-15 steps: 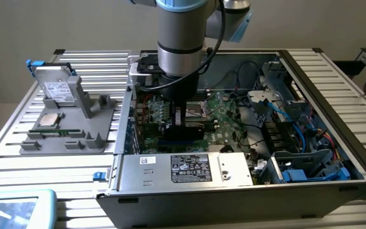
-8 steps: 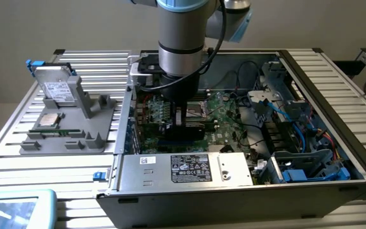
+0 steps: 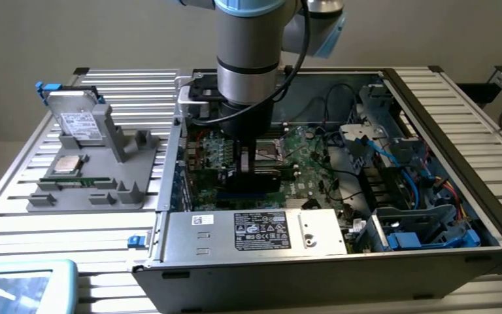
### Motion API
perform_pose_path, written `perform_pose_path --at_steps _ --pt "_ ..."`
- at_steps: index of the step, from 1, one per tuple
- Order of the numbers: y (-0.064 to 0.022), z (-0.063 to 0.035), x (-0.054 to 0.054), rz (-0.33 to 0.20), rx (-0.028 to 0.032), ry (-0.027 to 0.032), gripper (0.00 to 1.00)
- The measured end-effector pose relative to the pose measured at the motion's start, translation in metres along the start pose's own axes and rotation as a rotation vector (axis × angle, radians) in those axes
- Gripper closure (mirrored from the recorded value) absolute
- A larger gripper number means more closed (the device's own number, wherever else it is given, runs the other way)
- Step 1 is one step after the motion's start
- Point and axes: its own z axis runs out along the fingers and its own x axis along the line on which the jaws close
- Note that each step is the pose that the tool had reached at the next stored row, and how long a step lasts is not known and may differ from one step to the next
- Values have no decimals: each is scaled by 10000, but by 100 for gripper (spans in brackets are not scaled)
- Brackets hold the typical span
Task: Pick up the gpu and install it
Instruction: 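Insert the gpu into the slot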
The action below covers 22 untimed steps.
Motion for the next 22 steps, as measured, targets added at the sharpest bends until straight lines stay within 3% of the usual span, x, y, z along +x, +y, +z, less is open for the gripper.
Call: perform_pose_path --at_steps 14,19,22 --pt "27 2 0 -40 67 -28 73" --pt "29 2 2 -40 63 -117 73" --pt "28 3 3 -40 65 -131 73"
